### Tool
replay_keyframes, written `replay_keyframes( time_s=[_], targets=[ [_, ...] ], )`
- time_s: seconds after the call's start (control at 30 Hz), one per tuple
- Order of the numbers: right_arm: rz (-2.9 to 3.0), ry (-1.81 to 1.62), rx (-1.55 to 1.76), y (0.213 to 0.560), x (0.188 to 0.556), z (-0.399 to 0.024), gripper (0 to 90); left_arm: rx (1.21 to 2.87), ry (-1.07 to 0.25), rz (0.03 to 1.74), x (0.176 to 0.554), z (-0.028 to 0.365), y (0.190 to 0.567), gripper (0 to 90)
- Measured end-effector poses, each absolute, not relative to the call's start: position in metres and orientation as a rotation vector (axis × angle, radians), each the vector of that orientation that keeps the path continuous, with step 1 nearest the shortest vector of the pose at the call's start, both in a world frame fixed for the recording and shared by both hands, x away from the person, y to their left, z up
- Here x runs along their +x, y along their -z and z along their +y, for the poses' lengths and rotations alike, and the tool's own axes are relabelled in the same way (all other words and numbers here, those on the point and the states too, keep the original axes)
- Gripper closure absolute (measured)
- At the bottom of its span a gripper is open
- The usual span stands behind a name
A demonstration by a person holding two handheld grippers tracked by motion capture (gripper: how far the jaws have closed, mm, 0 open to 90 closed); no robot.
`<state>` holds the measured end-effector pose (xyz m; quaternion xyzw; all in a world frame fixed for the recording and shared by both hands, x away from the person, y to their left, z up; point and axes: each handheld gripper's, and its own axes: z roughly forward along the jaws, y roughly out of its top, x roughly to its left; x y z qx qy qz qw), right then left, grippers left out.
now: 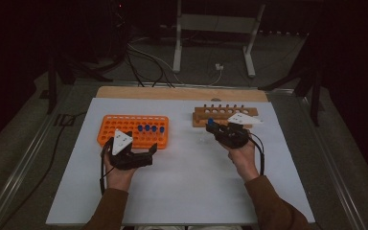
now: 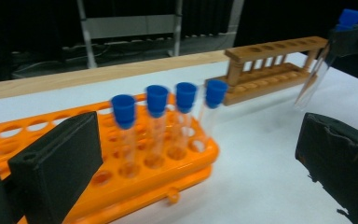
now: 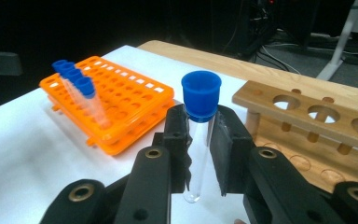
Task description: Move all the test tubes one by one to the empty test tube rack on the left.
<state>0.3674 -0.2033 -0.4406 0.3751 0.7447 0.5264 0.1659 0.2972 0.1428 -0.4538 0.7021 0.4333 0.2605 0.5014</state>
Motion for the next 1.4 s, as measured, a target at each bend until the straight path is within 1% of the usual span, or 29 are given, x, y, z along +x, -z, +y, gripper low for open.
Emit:
replay_keyframes(
  time_s=[0.23, 0.4, 0.47, 0.57, 0.63, 0.7, 0.9, 1.0, 1.1, 1.2, 1.23, 1.4],
  targets=[
    [2.155, -1.512, 1.045, 0.442, 0.356, -0.199, 77.2, 1.774, -0.597, 0.95, 0.293, 0.107, 0.45, 2.8],
    [2.181, -1.534, 1.019, 0.44, 0.35, -0.193, 77.1, 1.815, -0.585, 0.875, 0.293, 0.079, 0.449, 8.1],
    [2.196, -1.541, 1.001, 0.439, 0.347, -0.19, 77.1, 1.834, -0.569, 0.863, 0.295, 0.069, 0.449, 8.6],
    [2.22, -1.553, 0.974, 0.437, 0.343, -0.183, 77.1, 1.851, -0.548, 0.862, 0.3, 0.056, 0.451, 16.7],
    [2.241, -1.564, 0.962, 0.436, 0.34, -0.178, 77.1, 1.859, -0.528, 0.861, 0.304, 0.05, 0.453, 18.7],
    [2.258, -1.574, 0.95, 0.436, 0.338, -0.173, 77.1, 1.864, -0.512, 0.864, 0.306, 0.045, 0.455, 25.0],
    [2.289, -1.582, 0.9, 0.433, 0.33, -0.162, 77.1, 1.891, -0.476, 0.833, 0.308, 0.039, 0.46, 56.1],
    [2.301, -1.578, 0.892, 0.434, 0.329, -0.159, 77.1, 1.895, -0.469, 0.818, 0.308, 0.039, 0.46, 68.3],
    [2.308, -1.576, 0.893, 0.435, 0.329, -0.157, 77.1, 1.904, -0.441, 0.808, 0.309, 0.04, 0.461, 76.4],
    [2.312, -1.577, 0.894, 0.436, 0.33, -0.157, 76.6, 1.908, -0.442, 0.803, 0.309, 0.04, 0.462, 77.9],
    [2.311, -1.586, 0.901, 0.436, 0.33, -0.157, 75.8, 1.905, -0.442, 0.806, 0.309, 0.04, 0.461, 78.0],
    [2.269, -1.671, 0.926, 0.433, 0.334, -0.165, 54.0, 1.885, -0.44, 0.838, 0.312, 0.048, 0.461, 78.0]
  ],
)
